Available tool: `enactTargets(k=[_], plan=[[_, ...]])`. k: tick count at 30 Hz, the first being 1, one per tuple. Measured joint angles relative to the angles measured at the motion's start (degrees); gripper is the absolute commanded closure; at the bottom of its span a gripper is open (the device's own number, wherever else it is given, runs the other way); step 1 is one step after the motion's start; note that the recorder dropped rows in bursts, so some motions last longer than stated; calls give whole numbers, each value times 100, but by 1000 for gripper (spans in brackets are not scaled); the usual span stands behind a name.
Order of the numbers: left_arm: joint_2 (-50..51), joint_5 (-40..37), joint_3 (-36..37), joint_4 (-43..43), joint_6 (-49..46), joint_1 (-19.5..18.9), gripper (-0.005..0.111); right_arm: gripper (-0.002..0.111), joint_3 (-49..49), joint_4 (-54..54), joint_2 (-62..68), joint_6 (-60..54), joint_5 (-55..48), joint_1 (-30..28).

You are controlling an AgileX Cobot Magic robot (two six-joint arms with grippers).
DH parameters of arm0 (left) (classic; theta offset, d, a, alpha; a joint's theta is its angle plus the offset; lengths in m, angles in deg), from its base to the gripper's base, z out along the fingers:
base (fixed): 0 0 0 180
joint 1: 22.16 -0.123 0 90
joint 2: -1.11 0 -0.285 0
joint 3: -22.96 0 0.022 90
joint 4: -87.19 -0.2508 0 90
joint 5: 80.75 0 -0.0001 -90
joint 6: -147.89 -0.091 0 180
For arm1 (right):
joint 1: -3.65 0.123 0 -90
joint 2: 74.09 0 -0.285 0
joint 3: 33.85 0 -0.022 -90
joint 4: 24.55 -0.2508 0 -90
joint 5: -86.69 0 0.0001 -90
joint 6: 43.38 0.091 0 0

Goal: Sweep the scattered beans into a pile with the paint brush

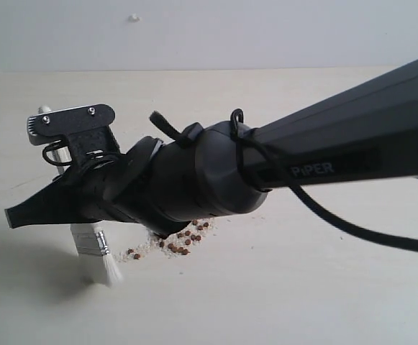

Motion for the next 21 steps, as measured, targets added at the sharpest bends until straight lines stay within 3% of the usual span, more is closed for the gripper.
enactTargets(k=[21], plan=[[0,0,0,0,0,0,107,108,370,-323,-45,-301,1659,0]])
